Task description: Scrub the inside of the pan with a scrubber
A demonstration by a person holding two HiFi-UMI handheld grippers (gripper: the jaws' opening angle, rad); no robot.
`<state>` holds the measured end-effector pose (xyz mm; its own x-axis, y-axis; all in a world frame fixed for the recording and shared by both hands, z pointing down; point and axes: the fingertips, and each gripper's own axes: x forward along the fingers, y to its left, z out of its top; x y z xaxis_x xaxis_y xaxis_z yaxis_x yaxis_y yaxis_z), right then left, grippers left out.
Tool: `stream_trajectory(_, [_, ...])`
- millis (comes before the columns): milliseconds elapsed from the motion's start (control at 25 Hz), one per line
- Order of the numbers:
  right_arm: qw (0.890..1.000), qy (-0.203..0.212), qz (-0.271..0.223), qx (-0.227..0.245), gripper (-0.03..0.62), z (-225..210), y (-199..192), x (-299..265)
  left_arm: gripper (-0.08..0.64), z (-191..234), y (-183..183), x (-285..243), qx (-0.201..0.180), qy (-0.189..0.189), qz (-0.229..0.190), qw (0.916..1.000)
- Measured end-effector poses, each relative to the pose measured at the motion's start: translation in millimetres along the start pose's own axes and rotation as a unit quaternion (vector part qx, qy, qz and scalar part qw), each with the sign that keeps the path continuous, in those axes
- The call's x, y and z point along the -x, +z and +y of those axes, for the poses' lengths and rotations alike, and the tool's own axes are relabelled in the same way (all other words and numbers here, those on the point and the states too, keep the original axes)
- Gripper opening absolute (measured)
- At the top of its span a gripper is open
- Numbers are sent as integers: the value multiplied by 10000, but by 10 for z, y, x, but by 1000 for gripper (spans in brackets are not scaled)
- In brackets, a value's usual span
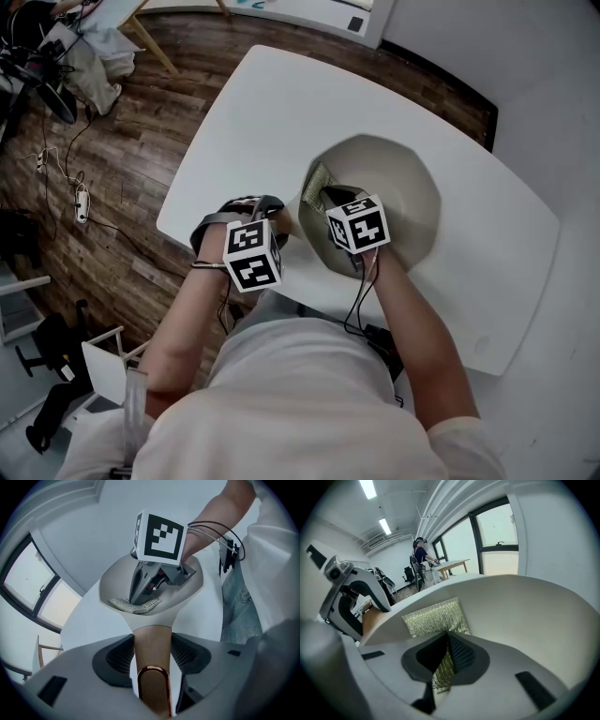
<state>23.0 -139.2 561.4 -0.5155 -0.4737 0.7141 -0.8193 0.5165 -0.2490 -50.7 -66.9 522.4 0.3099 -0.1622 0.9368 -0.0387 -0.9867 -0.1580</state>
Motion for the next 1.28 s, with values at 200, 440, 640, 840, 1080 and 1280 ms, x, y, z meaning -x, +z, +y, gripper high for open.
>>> stream_trajectory(200, [9995,-217,-205,128,28,-114,87,-25,249,0,18,-16,14,-50,46,10000])
stream_trajectory(440, [9977,-507,-431,153,28,-286,190,-53,249,-8,36,-46,-19,-72,58,10000])
stream_trajectory(640, [9954,-759,-576,44,28,-435,297,-32,249,-41,67,-31,-43,-114,2,9999])
stream_trajectory(840, [9924,-1042,-651,-78,28,-611,373,-15,249,-41,82,-28,-37,-139,-62,9999])
stream_trajectory(1080, [9874,-1428,-666,-164,28,-814,410,24,249,-42,80,-25,-91,-182,-80,9998])
stream_trajectory(1280, [9819,-1818,-510,-139,28,-1019,379,86,249,-44,82,-29,-138,-210,-89,9996])
